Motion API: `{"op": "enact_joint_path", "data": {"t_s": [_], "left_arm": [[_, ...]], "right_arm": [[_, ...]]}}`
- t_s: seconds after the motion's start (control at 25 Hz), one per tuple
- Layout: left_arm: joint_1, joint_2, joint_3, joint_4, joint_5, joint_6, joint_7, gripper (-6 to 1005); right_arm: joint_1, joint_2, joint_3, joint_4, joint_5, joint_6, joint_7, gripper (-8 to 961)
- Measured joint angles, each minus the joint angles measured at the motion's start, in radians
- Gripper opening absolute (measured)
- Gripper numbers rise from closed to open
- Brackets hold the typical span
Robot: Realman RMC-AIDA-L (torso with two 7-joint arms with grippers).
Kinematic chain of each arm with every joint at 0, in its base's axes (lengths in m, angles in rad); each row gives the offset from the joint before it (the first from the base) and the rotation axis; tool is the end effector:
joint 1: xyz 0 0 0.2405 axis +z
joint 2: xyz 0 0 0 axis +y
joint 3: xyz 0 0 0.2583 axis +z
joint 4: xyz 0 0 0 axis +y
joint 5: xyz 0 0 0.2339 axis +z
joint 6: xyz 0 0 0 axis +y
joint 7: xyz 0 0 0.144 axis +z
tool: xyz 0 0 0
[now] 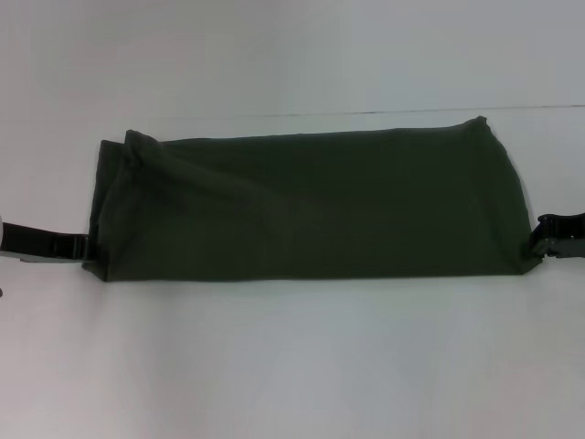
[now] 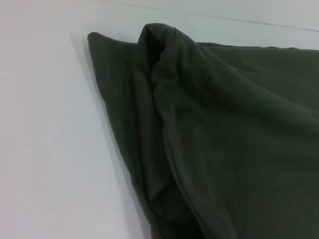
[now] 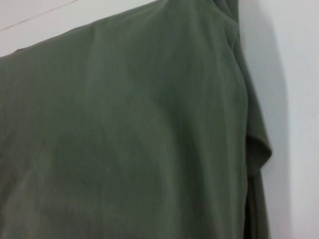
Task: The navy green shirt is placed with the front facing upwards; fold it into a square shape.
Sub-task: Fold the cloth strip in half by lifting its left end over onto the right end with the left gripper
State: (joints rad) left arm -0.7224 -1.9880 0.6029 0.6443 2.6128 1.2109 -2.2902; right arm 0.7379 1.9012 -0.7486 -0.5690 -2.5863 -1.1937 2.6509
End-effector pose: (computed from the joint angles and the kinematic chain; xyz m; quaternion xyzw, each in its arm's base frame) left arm -0.3227 0.4180 0.0387 -0.7967 -0.5537 -0.0163 0.2415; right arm 0.3300 0.4239 0.0537 -0.7042 0.6656 0.0026 0.2469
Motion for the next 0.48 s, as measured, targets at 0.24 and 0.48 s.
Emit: {"op": "enact_joint_path", "data": {"t_s": [0.24,0.48], "left_arm": [[-0.001,0.000,0.000,0.001,0.002,0.006,0.000,9],[-0.009,0.010,0.000,0.013,0.034,0.063,-0.005,9]], "right_arm": [[-0.002,-0.004,0.000,0.000,0.000,-0.006,-0.002,20],[-0.010,-0.017,-0.001,-0.019,0.000,-0.084,-0.006,20]]}}
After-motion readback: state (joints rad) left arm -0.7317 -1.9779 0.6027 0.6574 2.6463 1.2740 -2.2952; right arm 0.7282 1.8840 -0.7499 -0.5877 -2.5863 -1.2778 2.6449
